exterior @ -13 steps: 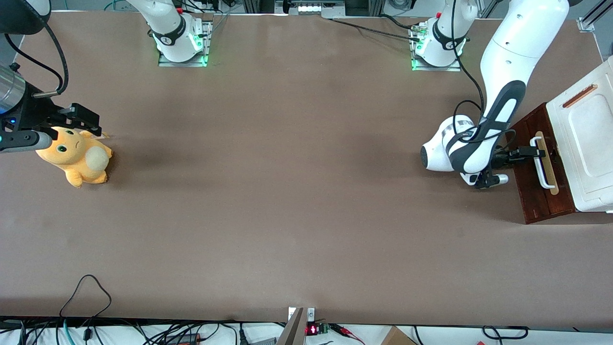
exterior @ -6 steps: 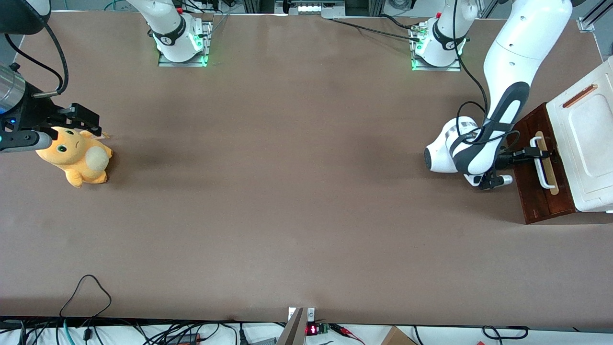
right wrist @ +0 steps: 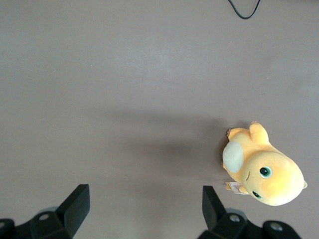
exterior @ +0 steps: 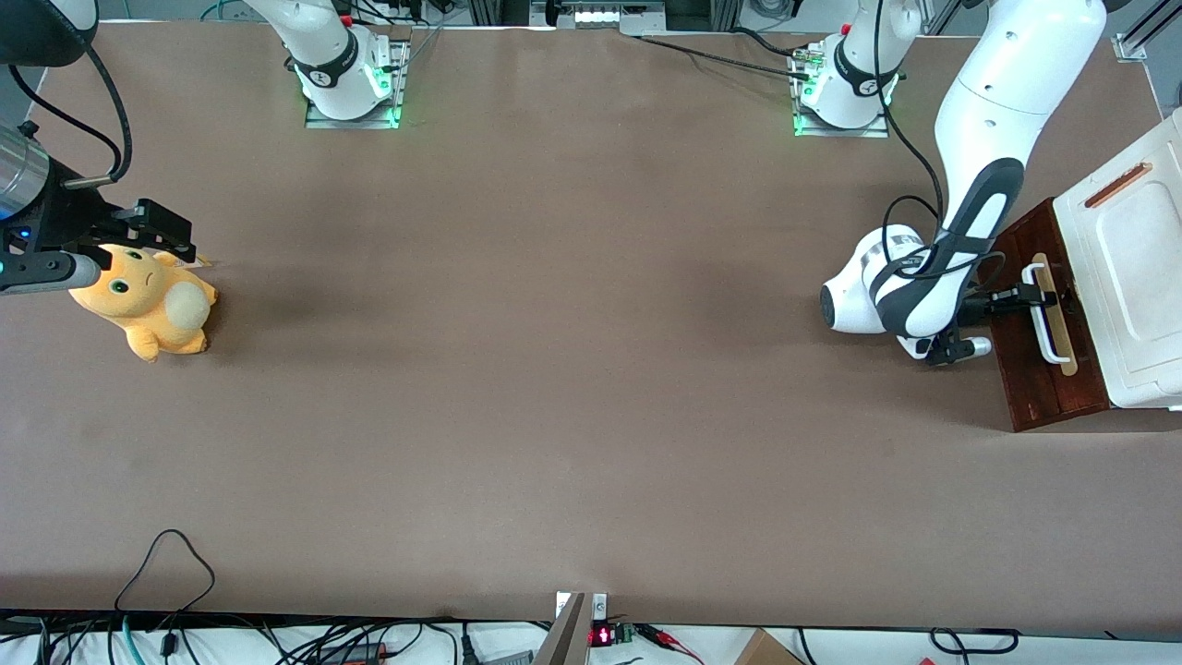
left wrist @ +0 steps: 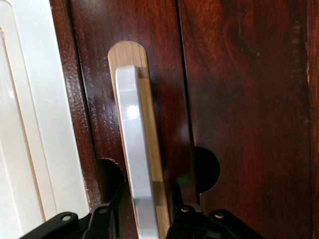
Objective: Open lower drawer with left arm only
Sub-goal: 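Close the left gripper around the white bar handle, then pull the handle with the left gripper, sliding the drawer out of the cabinet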
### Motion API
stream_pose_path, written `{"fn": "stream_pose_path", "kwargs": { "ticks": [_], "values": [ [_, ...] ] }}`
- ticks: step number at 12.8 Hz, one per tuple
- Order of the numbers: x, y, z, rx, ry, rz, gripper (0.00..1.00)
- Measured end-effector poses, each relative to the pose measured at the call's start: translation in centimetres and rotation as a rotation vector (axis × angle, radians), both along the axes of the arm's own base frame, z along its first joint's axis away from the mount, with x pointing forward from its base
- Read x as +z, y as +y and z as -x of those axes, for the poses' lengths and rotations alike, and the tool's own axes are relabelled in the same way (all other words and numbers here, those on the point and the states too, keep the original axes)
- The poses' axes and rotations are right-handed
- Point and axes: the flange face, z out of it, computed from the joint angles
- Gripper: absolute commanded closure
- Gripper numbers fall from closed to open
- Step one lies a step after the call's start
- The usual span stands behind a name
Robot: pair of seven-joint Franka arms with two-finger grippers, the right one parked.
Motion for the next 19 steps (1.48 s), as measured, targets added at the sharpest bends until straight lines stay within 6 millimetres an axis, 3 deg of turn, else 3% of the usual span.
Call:
{"fn": "stream_pose_path", "kwargs": {
  "ticks": [4, 7, 10, 16, 19],
  "values": [
    [0.16, 0.48, -0.36, -0.023, -0.005, -0.013, 0.60],
    [0.15, 0.50, -0.36, -0.023, -0.005, -0.013, 0.75],
    [0.10, 0.34, -0.37, -0.026, -0.005, -0.009, 0.84],
    [0.03, 0.47, -0.39, -0.025, -0.010, -0.008, 0.98],
    [0.04, 0.35, -0.40, -0.027, -0.010, -0.007, 1.00]
  ]
}}
